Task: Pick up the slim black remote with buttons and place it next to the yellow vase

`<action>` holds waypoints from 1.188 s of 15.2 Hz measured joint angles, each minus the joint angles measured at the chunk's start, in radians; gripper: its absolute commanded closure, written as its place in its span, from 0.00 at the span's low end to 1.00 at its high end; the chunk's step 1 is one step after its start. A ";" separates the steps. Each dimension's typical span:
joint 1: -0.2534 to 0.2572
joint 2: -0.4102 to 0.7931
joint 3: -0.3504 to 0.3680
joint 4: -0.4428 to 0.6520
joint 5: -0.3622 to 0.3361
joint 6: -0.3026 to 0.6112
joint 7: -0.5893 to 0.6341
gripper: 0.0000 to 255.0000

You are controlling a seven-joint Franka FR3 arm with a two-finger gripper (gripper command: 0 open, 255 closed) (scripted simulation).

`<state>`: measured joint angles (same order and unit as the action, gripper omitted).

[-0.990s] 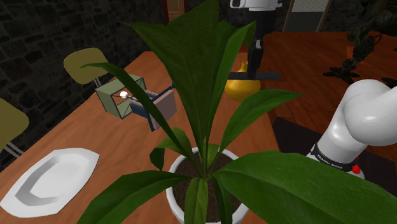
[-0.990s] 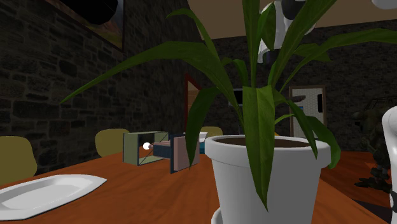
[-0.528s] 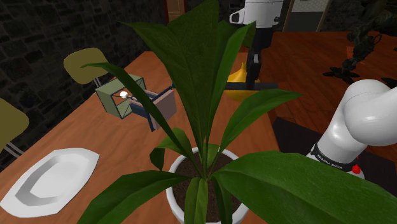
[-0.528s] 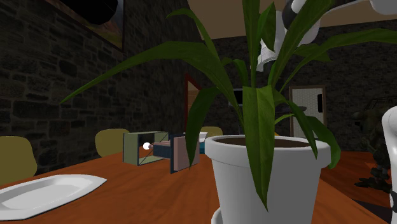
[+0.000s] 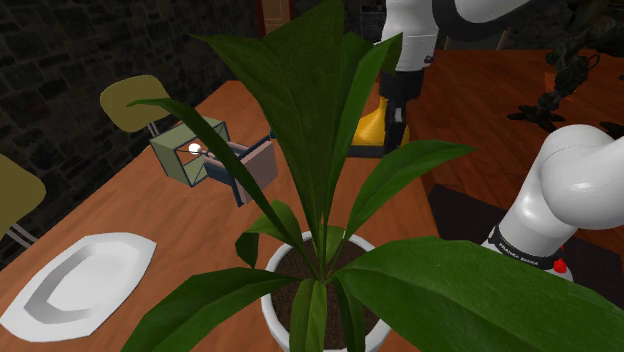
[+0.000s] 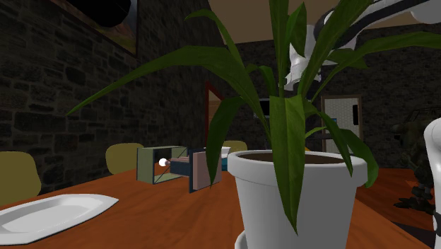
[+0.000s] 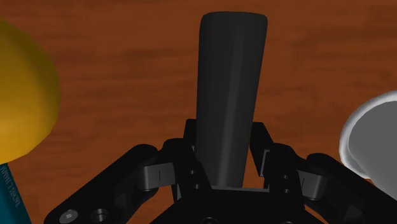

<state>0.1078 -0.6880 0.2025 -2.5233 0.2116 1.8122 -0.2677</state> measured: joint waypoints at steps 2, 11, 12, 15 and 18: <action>0.001 0.007 0.004 -0.023 0.003 0.029 -0.002 1.00; 0.007 0.031 0.021 -0.128 0.021 0.158 -0.013 1.00; 0.007 0.037 0.023 -0.137 0.023 0.173 -0.014 1.00; 0.009 0.058 0.031 -0.166 0.030 0.223 -0.016 1.00; 0.012 0.074 0.037 -0.199 0.037 0.272 -0.021 1.00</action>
<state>0.1196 -0.6138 0.2396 -2.7222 0.2484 2.0845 -0.2885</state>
